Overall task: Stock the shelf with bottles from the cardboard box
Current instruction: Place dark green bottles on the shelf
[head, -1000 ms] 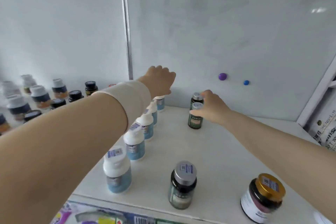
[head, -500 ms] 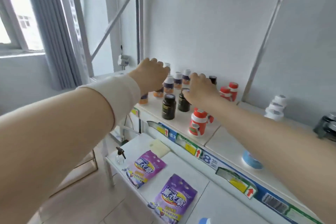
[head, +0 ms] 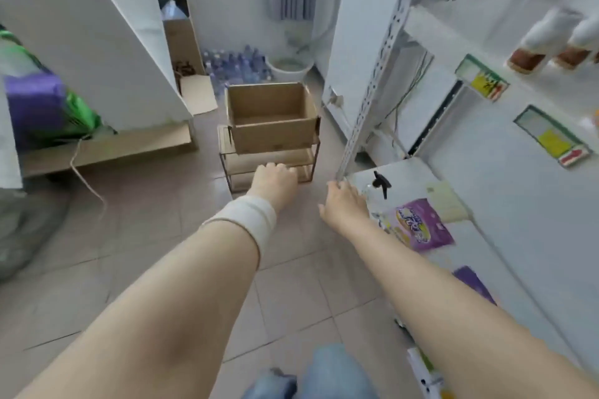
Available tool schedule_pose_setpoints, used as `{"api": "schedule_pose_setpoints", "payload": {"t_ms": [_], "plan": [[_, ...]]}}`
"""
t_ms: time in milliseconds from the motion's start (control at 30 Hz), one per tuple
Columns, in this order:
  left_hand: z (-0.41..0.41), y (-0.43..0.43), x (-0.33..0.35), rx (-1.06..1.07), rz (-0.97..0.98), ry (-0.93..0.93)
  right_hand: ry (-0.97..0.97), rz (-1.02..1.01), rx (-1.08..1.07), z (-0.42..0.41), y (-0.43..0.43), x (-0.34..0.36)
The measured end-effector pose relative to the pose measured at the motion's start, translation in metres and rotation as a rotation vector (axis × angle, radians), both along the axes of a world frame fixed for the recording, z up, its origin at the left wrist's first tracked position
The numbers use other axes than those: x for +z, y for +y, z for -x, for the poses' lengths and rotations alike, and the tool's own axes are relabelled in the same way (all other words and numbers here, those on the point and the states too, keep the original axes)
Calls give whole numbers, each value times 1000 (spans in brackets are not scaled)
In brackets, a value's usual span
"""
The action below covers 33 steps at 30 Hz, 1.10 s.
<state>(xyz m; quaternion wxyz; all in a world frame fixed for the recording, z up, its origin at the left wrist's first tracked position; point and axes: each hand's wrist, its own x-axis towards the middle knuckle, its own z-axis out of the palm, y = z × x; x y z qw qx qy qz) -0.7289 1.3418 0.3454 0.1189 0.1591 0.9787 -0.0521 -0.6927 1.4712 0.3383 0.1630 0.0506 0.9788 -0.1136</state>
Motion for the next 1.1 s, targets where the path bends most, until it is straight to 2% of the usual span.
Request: {"api": "schedule_pose_setpoints", "payload": {"t_ms": [100,200,433,600,800,1100], "plan": [[6,-26,-67,74,12,-130,-181,-19,57,11,-29,-63],[27,-41,-115,129,7,-252,-277,-18,117,37,-40,-105],[120,-60,-159,286,15,-458,-371,-82,234,155,-20,-147],[212,-61,-160,357,-63,-478,-397,-132,329,255,-25,-155],[319,-78,-169,371,-65,-447,-383,-120,435,369,-59,-163],[496,-107,-191,298,-114,-482,-409,-98,313,540,-91,-177]]}}
